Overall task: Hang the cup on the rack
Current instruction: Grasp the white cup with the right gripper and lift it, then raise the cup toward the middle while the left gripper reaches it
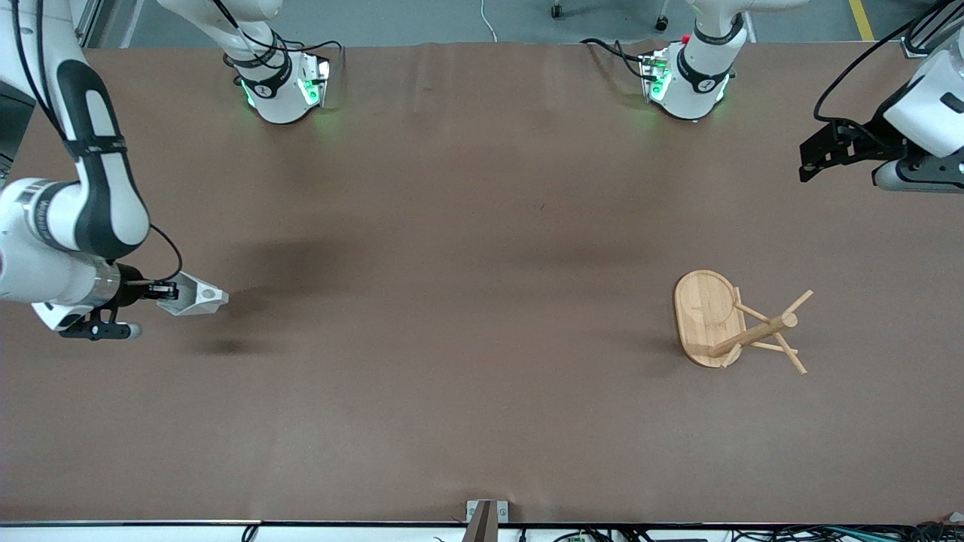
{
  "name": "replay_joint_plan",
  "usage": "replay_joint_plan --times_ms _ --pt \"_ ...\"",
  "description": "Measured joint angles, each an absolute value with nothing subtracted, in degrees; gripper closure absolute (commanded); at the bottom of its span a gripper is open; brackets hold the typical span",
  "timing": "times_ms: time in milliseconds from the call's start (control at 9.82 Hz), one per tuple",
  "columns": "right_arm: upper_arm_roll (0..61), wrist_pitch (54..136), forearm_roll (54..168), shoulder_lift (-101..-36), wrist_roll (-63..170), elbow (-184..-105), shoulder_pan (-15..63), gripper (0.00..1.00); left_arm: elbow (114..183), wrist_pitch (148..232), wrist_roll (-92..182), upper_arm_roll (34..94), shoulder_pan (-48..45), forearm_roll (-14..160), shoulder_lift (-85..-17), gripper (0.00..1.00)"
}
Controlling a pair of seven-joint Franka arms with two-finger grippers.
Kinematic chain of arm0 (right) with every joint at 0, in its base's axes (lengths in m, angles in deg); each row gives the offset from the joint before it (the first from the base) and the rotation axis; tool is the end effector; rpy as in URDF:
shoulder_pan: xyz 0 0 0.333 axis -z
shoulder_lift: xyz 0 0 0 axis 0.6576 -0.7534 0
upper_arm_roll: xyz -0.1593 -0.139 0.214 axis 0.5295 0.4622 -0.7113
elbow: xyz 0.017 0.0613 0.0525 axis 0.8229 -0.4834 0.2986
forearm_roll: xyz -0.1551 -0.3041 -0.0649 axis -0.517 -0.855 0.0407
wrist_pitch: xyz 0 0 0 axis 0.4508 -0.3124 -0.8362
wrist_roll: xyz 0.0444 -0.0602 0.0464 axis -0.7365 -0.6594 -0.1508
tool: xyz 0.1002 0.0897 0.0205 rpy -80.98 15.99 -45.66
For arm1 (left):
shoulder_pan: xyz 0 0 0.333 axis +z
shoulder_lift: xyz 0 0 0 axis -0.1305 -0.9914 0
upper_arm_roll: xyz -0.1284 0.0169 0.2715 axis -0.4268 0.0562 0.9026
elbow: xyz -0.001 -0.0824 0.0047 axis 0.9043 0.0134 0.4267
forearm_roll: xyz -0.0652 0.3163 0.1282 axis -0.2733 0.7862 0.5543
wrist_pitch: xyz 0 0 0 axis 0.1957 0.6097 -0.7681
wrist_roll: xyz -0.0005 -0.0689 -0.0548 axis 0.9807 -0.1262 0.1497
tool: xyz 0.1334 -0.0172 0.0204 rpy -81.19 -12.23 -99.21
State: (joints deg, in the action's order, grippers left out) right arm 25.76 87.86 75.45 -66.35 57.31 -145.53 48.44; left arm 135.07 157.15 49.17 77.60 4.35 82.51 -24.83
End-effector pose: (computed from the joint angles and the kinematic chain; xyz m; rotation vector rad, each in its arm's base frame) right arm 0.5677 -0.0766 0.3233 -3.0716 -0.0116 0.3536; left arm 0.4880 -0.0671 0.6026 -3.1207 0.1556 0.0560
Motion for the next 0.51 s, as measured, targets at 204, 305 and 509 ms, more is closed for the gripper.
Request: replay_joint_plan --times_ms 204,305,509 --pt "20.6 81.4 81.8 -66.0 57.3 -140.8 47.5 0.98 135.0 157.2 49.0 77.2 3.8 82.5 -25.0 0.00" --pt "18.1 81.3 86.8 -66.2 57.3 -140.8 46.9 0.98 135.0 157.2 49.0 77.2 3.8 82.5 -25.2 0.00" --pt "13.3 81.4 96.4 -66.8 58.1 -140.8 45.9 0.98 134.9 158.5 49.0 77.3 4.1 82.2 -25.9 0.00"
